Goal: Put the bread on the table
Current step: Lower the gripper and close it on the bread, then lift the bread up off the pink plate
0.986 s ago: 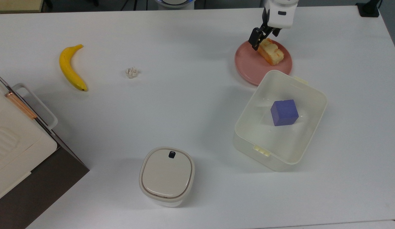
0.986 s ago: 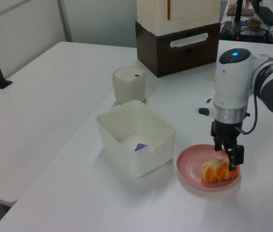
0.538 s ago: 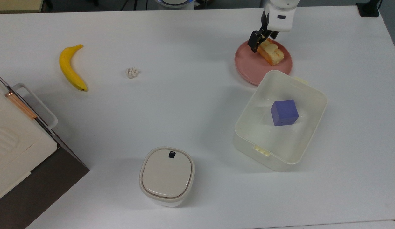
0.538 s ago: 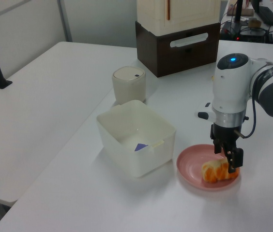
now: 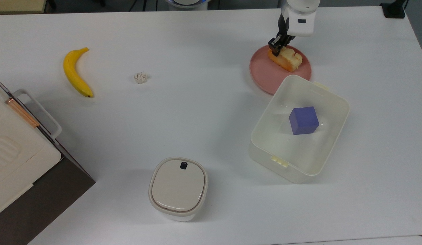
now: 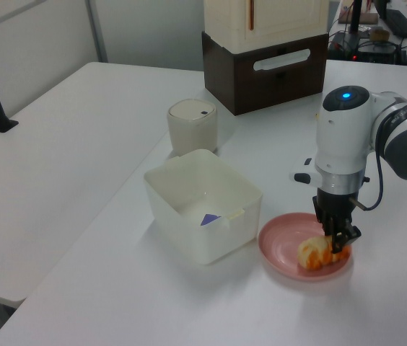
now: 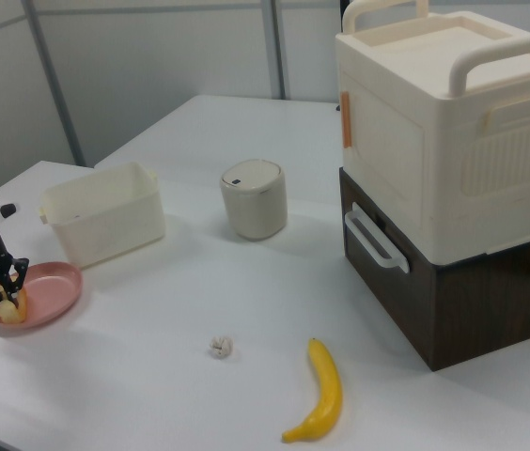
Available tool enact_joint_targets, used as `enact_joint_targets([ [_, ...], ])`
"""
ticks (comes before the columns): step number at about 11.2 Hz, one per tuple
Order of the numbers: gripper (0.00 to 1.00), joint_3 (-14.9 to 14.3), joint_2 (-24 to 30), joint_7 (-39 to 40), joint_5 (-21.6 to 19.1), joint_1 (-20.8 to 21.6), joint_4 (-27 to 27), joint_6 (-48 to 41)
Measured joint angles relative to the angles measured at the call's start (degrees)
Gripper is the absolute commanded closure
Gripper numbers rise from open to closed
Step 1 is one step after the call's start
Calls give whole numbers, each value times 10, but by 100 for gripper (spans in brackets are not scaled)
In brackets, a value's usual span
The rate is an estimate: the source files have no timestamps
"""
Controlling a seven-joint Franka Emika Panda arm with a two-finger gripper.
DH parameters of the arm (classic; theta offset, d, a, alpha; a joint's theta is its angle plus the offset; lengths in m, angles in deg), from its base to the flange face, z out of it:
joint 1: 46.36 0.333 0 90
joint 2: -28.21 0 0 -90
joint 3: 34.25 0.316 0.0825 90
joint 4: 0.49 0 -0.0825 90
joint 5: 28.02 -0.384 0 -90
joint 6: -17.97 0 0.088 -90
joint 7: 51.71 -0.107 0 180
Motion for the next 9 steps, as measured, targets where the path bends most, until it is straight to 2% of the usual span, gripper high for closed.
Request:
enact_joint_targets([
  [9, 100, 3, 16, 2, 1, -1, 15, 0],
])
